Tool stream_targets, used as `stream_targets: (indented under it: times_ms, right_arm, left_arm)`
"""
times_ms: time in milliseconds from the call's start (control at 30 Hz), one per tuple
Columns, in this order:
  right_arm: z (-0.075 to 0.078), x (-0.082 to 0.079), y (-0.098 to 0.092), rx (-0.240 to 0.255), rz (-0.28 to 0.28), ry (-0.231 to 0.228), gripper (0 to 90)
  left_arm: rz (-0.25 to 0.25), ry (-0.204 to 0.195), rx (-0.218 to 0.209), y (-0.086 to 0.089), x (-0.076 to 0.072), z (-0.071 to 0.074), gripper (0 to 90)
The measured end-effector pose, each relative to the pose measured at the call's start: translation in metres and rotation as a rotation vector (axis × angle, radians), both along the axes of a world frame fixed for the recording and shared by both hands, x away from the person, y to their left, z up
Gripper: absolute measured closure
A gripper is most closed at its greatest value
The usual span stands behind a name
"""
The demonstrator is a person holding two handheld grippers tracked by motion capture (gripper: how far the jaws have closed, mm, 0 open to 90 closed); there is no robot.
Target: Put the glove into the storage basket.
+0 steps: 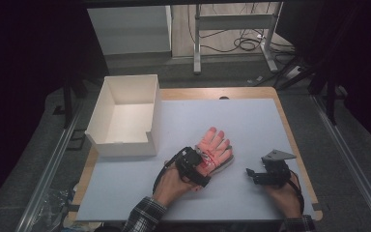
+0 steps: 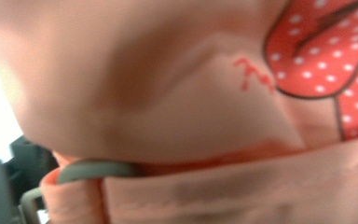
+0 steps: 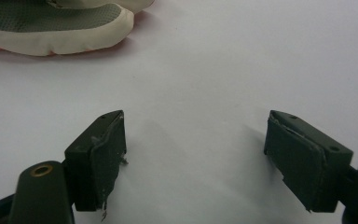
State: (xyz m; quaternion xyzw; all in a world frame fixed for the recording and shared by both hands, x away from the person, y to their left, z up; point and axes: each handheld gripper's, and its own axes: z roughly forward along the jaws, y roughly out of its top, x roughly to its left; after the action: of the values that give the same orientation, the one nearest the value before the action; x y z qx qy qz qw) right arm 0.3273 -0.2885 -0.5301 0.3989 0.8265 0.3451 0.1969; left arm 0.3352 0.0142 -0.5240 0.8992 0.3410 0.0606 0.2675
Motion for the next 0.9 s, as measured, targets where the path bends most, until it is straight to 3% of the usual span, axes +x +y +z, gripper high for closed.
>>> stream_targets:
  times_ms: [100,333,500,700,900]
  right_arm:
    - [0.000,0.000,0.000,0.000,0.000,0.000,21.2]
    - [0.000,0.000,0.000,-0.001,0.000,-0.001,21.2]
    - [0.000,0.000,0.000,0.000,0.000,-0.001,21.2]
    - [0.000,0.000,0.000,0.000,0.000,0.000,21.2]
    - [0.000,0.000,0.000,0.000,0.001,-0.001,21.2]
  left_arm:
    - [-0.004,-0.004,0.004,0.000,-0.002,0.001,11.2]
    - [-0.013,-0.014,0.009,0.000,-0.007,0.008,30.8]
    - [-0.027,-0.024,-0.009,0.002,-0.009,0.012,43.4]
    - [-0.034,-0.026,-0.056,0.008,-0.010,0.013,48.2]
    - [-0.058,-0.038,-0.054,0.010,-0.010,0.017,48.9]
